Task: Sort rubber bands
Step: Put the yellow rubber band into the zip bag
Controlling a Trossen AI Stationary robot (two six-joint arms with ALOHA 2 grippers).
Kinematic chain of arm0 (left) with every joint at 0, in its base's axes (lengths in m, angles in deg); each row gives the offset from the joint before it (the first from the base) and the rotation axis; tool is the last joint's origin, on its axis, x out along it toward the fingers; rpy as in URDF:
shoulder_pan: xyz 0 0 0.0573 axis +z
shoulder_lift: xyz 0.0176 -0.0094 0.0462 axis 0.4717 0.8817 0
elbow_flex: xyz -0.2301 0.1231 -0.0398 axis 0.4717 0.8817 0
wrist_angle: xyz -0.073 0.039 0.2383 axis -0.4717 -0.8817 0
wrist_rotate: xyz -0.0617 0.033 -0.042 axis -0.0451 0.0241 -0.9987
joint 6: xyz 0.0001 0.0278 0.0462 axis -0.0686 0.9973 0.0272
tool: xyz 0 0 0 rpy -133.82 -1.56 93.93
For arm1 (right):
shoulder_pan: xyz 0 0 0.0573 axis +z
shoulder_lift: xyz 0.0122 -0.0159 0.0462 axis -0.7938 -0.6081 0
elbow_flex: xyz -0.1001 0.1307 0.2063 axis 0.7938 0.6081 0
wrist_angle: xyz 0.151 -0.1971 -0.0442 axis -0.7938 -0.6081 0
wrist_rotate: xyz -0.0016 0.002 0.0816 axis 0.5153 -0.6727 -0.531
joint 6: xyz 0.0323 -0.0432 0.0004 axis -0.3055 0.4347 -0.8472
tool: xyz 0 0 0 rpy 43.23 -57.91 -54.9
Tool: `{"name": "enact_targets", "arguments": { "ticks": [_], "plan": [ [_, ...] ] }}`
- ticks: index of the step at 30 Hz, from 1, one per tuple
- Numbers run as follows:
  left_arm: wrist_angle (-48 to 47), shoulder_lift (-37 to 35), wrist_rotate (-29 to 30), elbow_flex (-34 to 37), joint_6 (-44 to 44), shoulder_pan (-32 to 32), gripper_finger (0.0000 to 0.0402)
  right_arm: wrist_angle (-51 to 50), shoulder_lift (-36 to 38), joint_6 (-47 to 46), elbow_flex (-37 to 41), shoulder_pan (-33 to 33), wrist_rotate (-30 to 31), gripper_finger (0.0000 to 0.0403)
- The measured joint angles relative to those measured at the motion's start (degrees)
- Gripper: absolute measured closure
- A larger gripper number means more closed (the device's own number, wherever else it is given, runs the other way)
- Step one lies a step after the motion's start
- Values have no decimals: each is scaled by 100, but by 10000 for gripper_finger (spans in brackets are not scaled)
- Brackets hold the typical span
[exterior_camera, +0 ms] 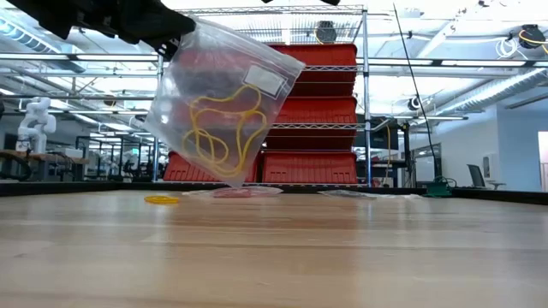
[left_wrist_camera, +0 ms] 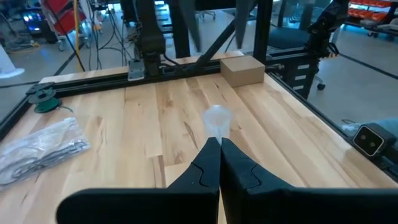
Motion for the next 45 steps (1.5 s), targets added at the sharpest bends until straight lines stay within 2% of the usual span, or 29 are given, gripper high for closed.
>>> {"name": "enact_targets", "arguments": {
  "ticks": [4, 10, 13, 18, 20, 24, 28, 32, 34, 38, 42, 45],
  "plan": [
    [-2, 0, 132, 0, 140, 38, 401, -281, 0, -58, 0, 139, -2, 303],
    [0, 0, 215, 0, 147, 401, 401, -599, -4, -160, 0, 458, 205, 392],
    [2, 0, 204, 0, 144, 572, 401, -685, -7, -224, 0, 665, 456, 396],
    [149, 0, -150, 0, 91, 799, 401, -710, -242, -430, 2, 996, 1127, 401],
    [245, 0, -227, 0, 31, 837, 401, -458, -383, -566, 162, 1116, 1405, 402],
    [955, -6, -233, 244, -155, 870, 401, 1194, -608, -322, 1052, 1244, 1531, 403],
    [1982, -3, -230, 773, -365, 979, 401, 3821, -625, 150, 2385, 1164, 1198, 403],
    [2040, -129, -229, 874, -490, 1224, 401, 6436, -625, 651, 3537, 949, 700, 403],
    [1982, -231, -225, 872, -492, 1335, 401, 7324, -621, 534, 3912, 801, 407, 403],
    [1813, -432, -219, 872, -461, 1576, 401, 7490, -646, 249, 4056, 516, 316, 403],
    [1513, -671, -195, 872, -392, 1809, 401, 7442, -1043, 401, 3521, 350, 307, 400],
    [1237, -899, -189, 871, -315, 1936, 401, 6977, -1550, 547, 2883, 264, 269, 384]
  ]
}}
